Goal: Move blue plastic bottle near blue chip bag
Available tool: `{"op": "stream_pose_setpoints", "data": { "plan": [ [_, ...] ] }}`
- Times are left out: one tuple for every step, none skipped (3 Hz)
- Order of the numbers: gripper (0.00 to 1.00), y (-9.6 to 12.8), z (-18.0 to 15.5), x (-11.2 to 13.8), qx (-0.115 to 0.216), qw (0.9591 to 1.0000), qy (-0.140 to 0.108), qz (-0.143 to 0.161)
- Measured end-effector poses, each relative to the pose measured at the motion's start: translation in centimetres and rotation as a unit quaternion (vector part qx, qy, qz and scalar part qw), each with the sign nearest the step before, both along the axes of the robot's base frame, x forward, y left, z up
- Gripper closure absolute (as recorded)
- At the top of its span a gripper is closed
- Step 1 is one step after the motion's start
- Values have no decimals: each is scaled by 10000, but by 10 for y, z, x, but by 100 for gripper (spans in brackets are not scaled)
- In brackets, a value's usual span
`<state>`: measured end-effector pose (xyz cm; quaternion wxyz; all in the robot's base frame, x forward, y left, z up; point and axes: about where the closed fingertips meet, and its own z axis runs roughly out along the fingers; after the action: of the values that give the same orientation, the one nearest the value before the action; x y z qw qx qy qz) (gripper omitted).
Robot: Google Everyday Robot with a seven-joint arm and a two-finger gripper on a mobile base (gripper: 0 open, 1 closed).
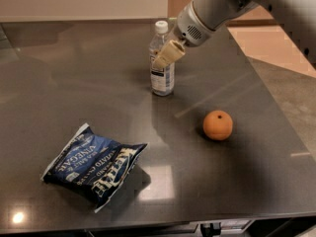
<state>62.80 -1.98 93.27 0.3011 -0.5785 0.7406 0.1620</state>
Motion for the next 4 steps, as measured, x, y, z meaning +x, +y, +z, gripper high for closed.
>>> {"op": "stream_pose_setpoints", "data": {
  "plan": [
    [86,11,10,-25,168,9995,47,270],
    [100,26,19,-63,249,9977,-41,634],
    [100,42,16,-94,205,9952,-126,949],
    [100,61,6,-118,156,9921,-137,1238]
  ]
}}
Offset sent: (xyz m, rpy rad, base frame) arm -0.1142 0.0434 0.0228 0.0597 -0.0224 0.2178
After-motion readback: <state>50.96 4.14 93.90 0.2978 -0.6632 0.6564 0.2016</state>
